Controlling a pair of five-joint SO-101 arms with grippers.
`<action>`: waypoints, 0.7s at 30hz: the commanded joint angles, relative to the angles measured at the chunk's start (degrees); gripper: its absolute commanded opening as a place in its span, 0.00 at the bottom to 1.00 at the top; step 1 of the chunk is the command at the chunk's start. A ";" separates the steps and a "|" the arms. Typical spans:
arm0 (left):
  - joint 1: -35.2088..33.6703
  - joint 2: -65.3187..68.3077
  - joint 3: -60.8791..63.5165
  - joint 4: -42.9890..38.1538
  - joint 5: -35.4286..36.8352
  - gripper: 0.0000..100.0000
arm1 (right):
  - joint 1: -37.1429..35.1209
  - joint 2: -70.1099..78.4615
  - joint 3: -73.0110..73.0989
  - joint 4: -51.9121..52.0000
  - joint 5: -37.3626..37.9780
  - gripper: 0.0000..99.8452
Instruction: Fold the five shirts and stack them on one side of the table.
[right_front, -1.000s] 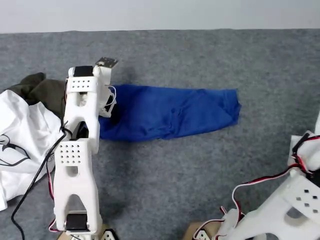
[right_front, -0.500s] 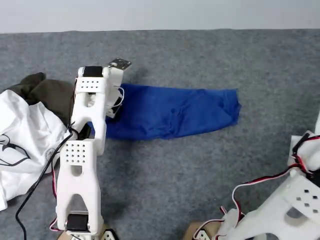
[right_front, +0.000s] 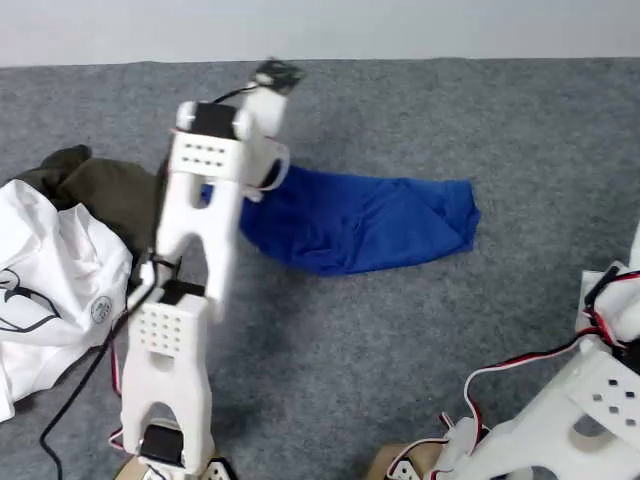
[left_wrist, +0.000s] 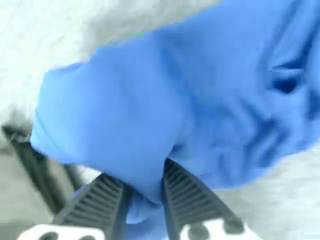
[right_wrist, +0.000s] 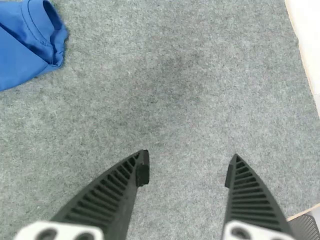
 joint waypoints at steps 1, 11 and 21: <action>6.68 -4.84 -1.27 1.05 1.32 0.00 | -0.40 -1.27 -0.70 2.15 0.62 0.26; 19.52 -4.57 -1.71 -8.09 6.95 0.00 | -0.31 -1.27 -0.62 2.15 2.90 0.26; 27.08 3.16 -4.26 -14.77 9.05 0.00 | -0.22 -1.27 -0.62 2.15 2.90 0.26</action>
